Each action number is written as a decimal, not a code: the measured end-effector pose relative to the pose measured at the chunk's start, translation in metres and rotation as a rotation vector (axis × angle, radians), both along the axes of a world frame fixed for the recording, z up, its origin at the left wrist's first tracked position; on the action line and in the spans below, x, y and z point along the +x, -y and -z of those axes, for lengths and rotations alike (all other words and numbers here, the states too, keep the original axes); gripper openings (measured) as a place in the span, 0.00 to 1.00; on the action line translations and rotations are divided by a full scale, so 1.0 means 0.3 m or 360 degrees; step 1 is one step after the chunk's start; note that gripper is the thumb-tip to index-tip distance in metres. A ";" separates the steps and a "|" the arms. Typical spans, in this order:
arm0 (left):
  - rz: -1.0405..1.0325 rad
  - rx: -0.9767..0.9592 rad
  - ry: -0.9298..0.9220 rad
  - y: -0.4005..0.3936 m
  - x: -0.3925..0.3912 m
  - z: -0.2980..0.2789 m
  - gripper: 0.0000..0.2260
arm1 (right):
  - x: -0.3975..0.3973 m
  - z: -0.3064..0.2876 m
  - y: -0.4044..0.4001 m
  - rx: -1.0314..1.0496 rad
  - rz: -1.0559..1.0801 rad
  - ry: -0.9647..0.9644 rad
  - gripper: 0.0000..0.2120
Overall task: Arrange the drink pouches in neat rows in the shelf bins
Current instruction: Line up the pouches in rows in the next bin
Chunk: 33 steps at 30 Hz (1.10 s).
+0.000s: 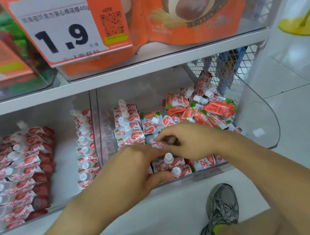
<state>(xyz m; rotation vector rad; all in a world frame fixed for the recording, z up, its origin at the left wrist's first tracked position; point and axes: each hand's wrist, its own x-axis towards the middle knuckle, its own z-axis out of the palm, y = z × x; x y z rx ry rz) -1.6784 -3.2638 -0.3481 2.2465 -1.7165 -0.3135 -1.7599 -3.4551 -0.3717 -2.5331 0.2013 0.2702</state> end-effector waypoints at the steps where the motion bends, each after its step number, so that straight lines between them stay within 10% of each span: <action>1: -0.0019 -0.0081 0.0093 -0.012 0.007 -0.005 0.24 | 0.003 -0.011 0.008 0.0087 0.0010 -0.0081 0.19; 8: -0.0642 -0.0331 0.0537 -0.093 0.059 0.004 0.21 | 0.047 -0.022 -0.019 0.0063 -0.0037 -0.0305 0.37; 13: -0.0810 -0.0530 0.0053 -0.153 0.068 0.018 0.25 | 0.069 -0.001 -0.007 0.0185 0.0134 -0.0132 0.15; 18: -0.0869 -0.0619 -0.0145 -0.168 0.041 0.049 0.28 | 0.088 -0.012 -0.034 0.0127 0.0155 -0.0212 0.33; 23: -0.0822 -0.0615 -0.0131 -0.174 0.044 0.058 0.29 | 0.087 -0.040 -0.024 0.0266 0.0277 -0.0006 0.07; 33: -0.0812 -0.0621 -0.0030 -0.172 0.046 0.026 0.24 | 0.024 -0.082 -0.029 0.0523 0.0039 -0.0404 0.12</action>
